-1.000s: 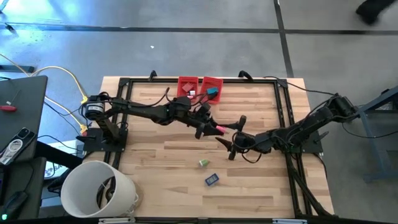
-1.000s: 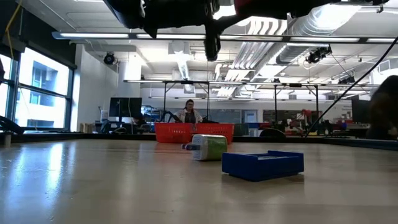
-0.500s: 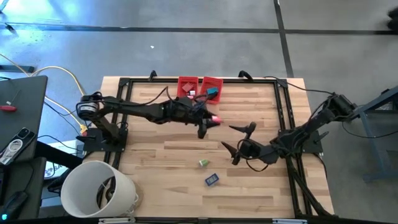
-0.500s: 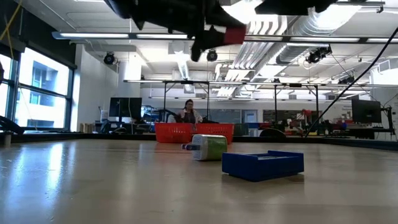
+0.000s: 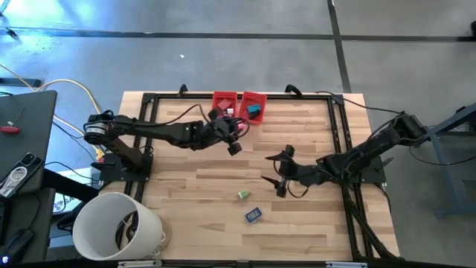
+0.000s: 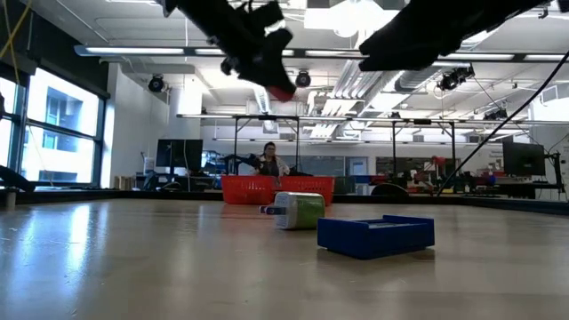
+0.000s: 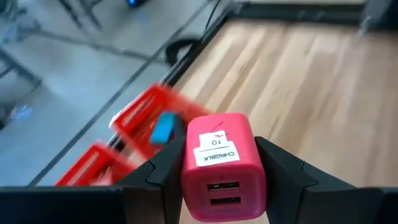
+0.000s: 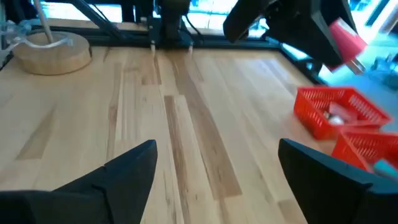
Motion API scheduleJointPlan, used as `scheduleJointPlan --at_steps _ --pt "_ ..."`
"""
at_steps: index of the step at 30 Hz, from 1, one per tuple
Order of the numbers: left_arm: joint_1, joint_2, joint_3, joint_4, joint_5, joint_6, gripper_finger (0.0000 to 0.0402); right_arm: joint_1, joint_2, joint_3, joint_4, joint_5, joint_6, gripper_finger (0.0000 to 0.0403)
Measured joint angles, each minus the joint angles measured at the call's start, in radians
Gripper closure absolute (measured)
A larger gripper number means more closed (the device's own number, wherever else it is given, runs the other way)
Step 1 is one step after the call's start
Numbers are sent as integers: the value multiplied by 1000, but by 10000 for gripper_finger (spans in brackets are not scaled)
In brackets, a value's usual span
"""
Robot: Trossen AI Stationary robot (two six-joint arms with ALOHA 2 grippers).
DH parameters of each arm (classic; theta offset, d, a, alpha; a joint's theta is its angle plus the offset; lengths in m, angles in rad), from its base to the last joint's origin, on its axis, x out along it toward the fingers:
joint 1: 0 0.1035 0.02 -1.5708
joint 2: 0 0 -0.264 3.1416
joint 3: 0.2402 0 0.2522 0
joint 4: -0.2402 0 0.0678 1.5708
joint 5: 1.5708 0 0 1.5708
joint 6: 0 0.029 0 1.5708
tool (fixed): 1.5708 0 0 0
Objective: Pick & Place Office items
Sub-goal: Put the pink charger adapter into the left red basket
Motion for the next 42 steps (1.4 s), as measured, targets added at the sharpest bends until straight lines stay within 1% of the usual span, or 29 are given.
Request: scheduleJointPlan --at_steps 6,10,14,20,24,28,32,36,42 --pt "68 0 0 -125 -14 -46 252 -49 0 0 -59 -27 97 82" --pt "110 1 0 -175 -72 -46 252 -69 0 0 -88 -28 129 82" --pt "152 2 0 -200 -81 -47 252 -74 0 0 -95 -32 131 82" --pt "216 2 0 -250 -74 -43 252 -73 0 0 -105 -33 132 82" --pt "293 2 0 -291 -2 -120 253 -80 0 0 -108 -34 132 86" --pt "350 29 0 -282 28 -176 253 -94 0 0 -108 -54 132 89" --pt "382 90 0 -220 87 -211 253 -108 0 0 -107 -84 149 89" --pt "389 142 -1 -190 78 -246 253 -120 0 0 -114 -82 157 89" --pt "410 206 -1 -95 75 -239 253 -118 0 0 -116 -86 155 89"
